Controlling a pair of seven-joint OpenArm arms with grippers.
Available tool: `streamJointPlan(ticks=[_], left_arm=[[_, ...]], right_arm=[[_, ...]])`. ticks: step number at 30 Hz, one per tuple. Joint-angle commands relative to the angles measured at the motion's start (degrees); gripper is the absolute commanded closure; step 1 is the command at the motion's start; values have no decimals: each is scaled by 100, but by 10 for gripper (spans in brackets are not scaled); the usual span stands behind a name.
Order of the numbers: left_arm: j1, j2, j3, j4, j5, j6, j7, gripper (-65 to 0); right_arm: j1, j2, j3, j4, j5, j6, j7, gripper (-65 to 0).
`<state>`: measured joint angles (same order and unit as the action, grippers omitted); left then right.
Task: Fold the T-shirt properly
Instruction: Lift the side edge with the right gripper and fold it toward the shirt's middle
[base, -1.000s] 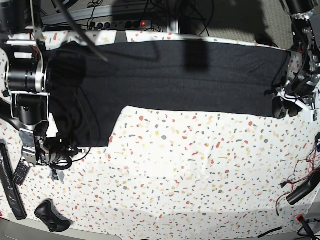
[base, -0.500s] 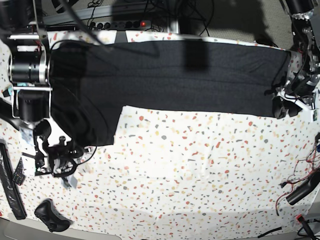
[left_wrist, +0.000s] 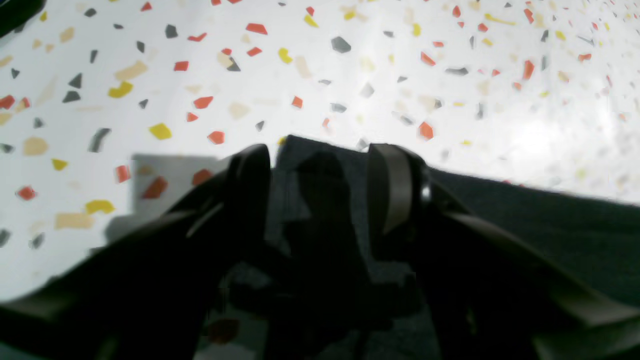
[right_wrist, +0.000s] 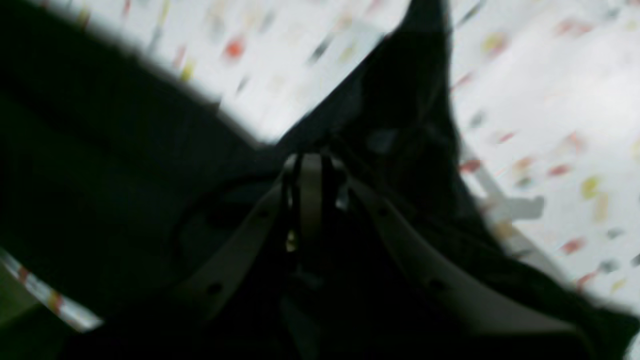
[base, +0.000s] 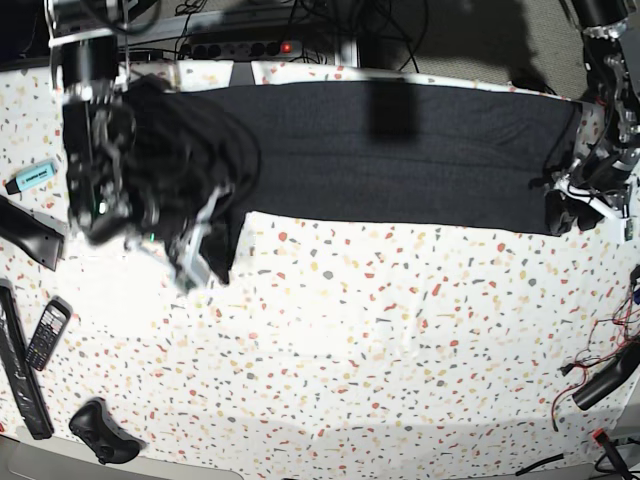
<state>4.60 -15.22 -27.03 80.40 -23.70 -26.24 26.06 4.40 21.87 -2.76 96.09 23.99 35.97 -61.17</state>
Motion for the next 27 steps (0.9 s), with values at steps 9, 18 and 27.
streamJointPlan(ticks=[9, 18, 27], left_arm=[[-79, -83, -26, 105, 118, -37, -74, -296], [-79, -83, -26, 101, 118, -37, -76, -296], [-79, -83, -26, 101, 118, -37, -74, -296]], right_arm=[[-1272, 48, 48, 1821, 72, -155, 116, 0], [-2328, 48, 48, 2632, 293, -177, 140, 0], [-2549, 50, 48, 2680, 516, -192, 378, -119]])
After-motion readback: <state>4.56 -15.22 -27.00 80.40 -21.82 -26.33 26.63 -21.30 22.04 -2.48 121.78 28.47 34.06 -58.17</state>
